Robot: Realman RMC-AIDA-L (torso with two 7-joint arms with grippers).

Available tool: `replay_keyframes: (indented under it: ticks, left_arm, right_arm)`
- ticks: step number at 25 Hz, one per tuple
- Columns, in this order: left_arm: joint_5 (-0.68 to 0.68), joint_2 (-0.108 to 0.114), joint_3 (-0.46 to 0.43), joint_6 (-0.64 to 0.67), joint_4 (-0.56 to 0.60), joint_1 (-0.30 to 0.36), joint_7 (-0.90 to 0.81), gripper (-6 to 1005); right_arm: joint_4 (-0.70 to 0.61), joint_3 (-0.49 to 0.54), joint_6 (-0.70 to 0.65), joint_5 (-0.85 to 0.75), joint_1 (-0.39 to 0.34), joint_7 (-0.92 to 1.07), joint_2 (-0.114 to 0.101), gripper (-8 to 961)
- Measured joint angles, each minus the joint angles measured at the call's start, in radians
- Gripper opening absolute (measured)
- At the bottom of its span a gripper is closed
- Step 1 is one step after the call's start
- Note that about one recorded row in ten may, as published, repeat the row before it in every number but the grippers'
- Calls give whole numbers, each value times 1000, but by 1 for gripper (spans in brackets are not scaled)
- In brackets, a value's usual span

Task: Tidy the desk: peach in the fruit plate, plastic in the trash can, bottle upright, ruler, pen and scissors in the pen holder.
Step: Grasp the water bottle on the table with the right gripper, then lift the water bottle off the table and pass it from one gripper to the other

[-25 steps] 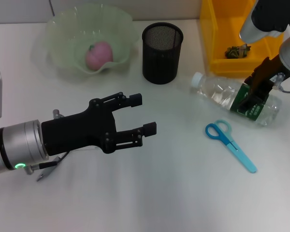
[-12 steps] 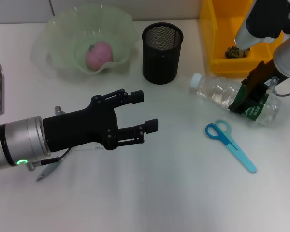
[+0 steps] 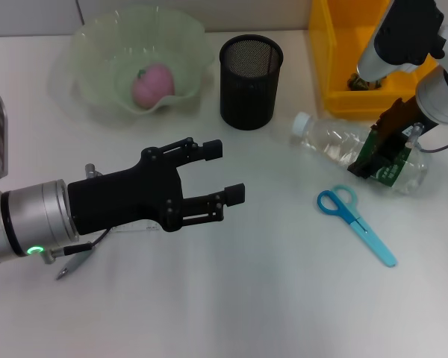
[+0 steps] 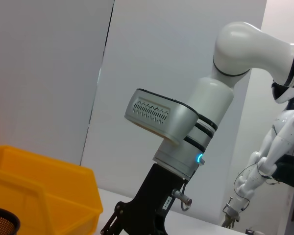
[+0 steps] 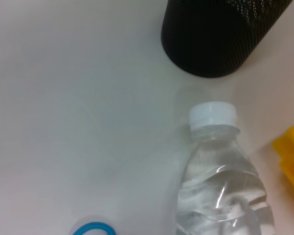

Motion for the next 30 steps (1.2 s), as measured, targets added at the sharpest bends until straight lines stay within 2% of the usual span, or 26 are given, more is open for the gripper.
replay_keyframes:
  ticks: [15, 30]
  left_arm:
    - [0, 0, 0, 0, -1, 4, 0, 763]
    - [-2, 0, 0, 1, -1, 9, 0, 750]
  right_arm:
    - [4, 1, 2, 11, -7, 0, 1, 750]
    - [-70, 9, -21, 44, -41, 9, 3, 749]
